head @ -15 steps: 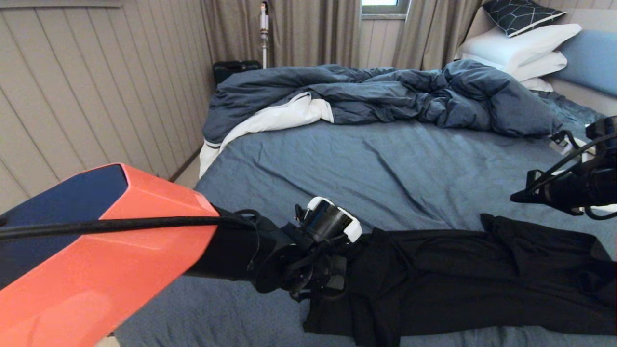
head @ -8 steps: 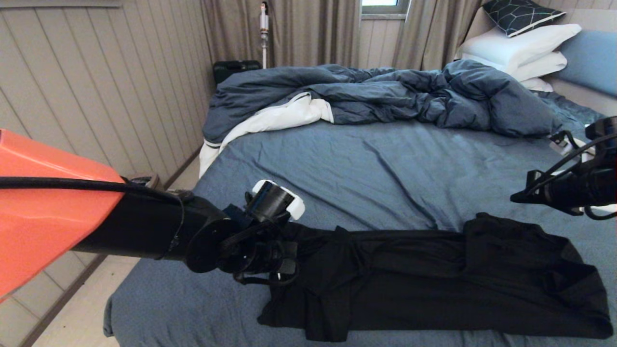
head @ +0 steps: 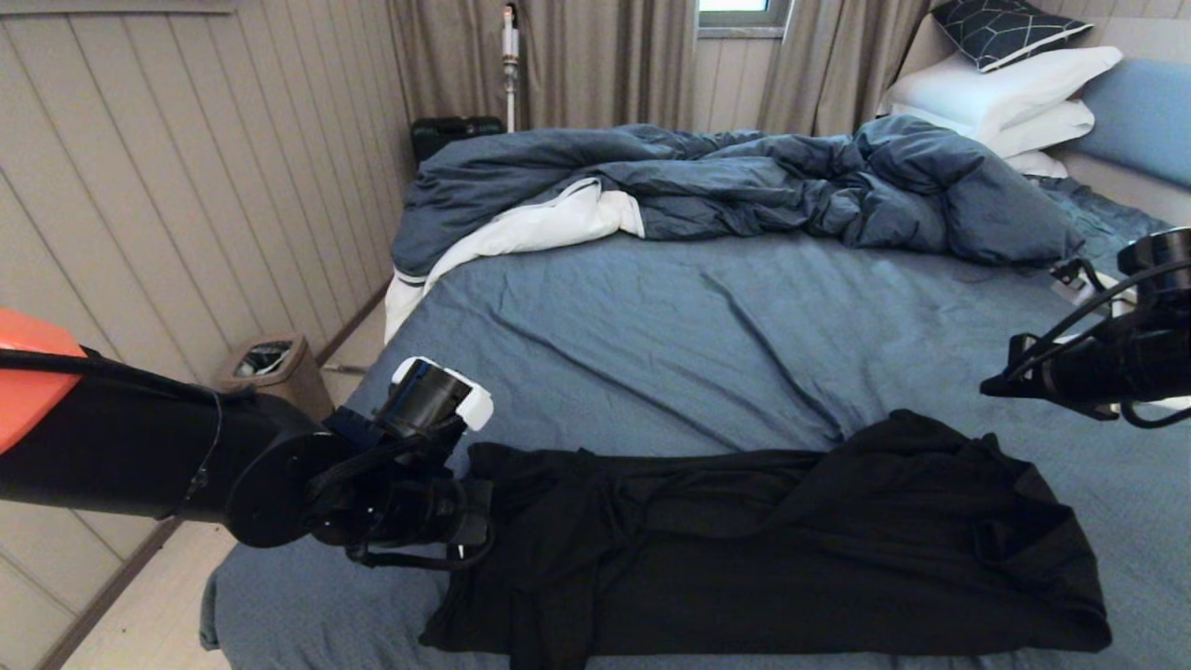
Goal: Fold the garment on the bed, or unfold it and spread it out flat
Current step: Unford the black T-shirt
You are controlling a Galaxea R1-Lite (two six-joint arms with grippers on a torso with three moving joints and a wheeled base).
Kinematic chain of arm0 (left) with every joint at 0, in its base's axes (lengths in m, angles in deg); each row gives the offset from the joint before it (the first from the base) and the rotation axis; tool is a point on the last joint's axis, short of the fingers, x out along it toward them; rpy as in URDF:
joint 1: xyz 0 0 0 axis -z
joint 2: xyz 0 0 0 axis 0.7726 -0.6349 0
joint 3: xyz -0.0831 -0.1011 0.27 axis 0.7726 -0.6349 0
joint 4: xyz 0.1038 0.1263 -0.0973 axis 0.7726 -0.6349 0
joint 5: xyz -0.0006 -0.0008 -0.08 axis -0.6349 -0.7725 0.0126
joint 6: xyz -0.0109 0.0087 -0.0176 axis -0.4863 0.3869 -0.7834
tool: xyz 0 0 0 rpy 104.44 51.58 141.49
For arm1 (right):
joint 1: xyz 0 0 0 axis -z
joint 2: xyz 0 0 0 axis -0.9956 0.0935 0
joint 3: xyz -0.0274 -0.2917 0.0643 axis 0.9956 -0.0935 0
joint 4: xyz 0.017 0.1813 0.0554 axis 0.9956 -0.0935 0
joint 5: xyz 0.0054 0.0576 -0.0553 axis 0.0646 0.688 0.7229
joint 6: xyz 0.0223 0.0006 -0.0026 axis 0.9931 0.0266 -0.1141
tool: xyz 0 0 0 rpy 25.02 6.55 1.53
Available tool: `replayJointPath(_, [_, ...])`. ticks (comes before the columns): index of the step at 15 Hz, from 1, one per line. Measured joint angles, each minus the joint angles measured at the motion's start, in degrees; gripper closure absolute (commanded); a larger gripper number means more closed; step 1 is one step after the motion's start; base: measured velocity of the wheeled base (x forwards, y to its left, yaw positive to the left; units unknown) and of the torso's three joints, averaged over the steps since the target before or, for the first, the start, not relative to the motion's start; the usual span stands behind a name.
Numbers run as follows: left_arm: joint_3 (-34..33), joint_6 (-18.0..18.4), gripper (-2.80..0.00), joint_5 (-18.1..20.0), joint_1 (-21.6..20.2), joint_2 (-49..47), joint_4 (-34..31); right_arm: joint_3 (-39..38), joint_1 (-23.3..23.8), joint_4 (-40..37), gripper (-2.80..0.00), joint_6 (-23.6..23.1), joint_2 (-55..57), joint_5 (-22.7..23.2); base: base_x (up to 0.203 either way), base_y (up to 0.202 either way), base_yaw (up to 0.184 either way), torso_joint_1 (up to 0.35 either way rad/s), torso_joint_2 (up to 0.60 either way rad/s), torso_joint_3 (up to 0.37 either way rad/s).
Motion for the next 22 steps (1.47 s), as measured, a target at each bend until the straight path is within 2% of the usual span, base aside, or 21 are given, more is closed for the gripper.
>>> replayJointPath(4, [0.51, 1.55, 0.00, -0.02, -0.48, -0.96, 2.19, 0.20, 0.06, 0.02, 0.00, -0.06, 0.22, 0.00, 0.000, 0.000, 0.000, 0.000, 0.00, 0.000])
replayJointPath(5, [0.59, 1.92, -2.80, 0.03, -0.59, -1.19, 2.30, 0.24, 0.09, -0.01, 0.00, -0.09, 0.28, 0.00, 0.000, 0.000, 0.000, 0.000, 0.00, 0.000])
replayJointPath(10, [-0.38, 2.08, -2.80, 0.35, -0.67, -0.37, 2.35, 0.28, 0.11, -0.01, 0.00, -0.11, 0.39, 0.00, 0.000, 0.000, 0.000, 0.000, 0.00, 0.000])
replayJointPath(14, [-0.21, 2.48, -2.80, 0.27, -1.57, 4.48, 2.46, 0.22, 0.11, -0.01, 0.00, -0.11, 0.48, 0.00, 0.000, 0.000, 0.000, 0.000, 0.00, 0.000])
replayJointPath(17, [0.73, 4.31, -2.80, 0.27, -1.51, 9.04, 2.35, 0.22, 0.06, -0.01, 0.00, -0.11, 0.48, 0.00, 0.000, 0.000, 0.000, 0.000, 0.00, 0.000])
replayJointPath(18, [1.02, 4.40, 0.00, 0.37, -0.75, 9.75, 2.07, 0.22, 0.06, 0.02, 0.00, -0.11, 0.48, 0.00, 0.000, 0.000, 0.000, 0.000, 0.00, 0.000])
replayJointPath(22, [2.90, 4.45, 0.00, 2.69, 3.56, 9.58, 0.12, 0.22, 0.05, -0.01, 0.00, -0.11, 0.45, 0.00, 0.000, 0.000, 0.000, 0.000, 0.00, 0.000])
